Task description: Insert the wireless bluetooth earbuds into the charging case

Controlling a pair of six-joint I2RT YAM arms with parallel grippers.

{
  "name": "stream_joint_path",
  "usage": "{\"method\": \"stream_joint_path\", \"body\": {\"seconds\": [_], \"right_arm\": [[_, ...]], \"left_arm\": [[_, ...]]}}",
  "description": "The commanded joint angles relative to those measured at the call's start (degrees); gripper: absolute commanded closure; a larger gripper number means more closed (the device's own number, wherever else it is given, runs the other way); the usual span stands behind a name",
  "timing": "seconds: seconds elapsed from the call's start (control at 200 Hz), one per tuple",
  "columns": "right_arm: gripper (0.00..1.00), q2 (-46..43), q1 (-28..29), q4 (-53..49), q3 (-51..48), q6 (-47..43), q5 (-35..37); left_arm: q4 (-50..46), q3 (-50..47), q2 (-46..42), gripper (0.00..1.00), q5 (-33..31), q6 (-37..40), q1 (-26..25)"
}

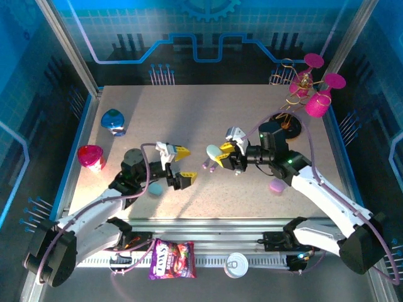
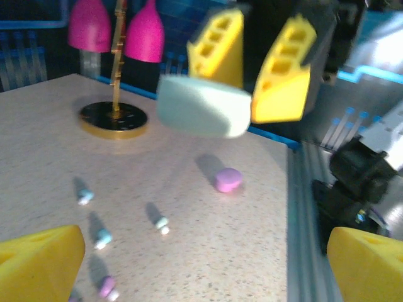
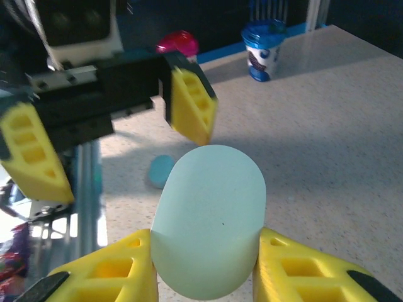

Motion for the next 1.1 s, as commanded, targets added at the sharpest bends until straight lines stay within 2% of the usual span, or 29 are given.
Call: {"method": "stream_joint_path", "body": {"seconds": [0.0, 0.165, 0.32, 0.47, 0.56, 0.71, 0.981, 1.091], "right_arm": [[0.65, -1.25, -0.41, -7.01, 3.84, -1.37, -7.09], [0.66, -0.91, -0.02, -9.48, 6.30, -3.27, -10.55], [0.66, 0.18, 0.93, -12.09, 8.60, -5.27, -12.54], [0.67, 1.31, 2.33, -13.45, 10.05, -6.52, -14.45], [0.67, 2.21, 3.17, -15.30, 10.70, -8.03, -14.48], [0.67, 3.61, 4.03, -18.24, 11.91, -9.81, -13.59], [0.69, 3.70, 4.37, -18.05, 11.47, -9.94, -12.05], [0.69, 3.75, 4.38, -17.67, 11.29, -10.14, -11.58]], "left_arm": [[4.04, 3.33, 2.28, 0.01, 7.90, 2.97, -1.63], [6.51, 5.71, 5.82, 0.01, 11.27, 1.01, -3.48], [11.83, 6.79, 8.83, 0.04, 13.49, -4.02, -4.41], [19.79, 7.01, 11.68, 0.13, 14.42, -10.07, -4.96], [22.37, 7.24, 13.18, 0.22, 14.59, -11.75, -5.37], [23.19, 7.60, 14.31, 0.31, 15.14, -11.83, -5.92], [22.68, 7.87, 13.61, 0.40, 15.13, -12.09, -6.32], [22.57, 7.89, 13.61, 0.47, 15.05, -11.82, -6.35]]}}
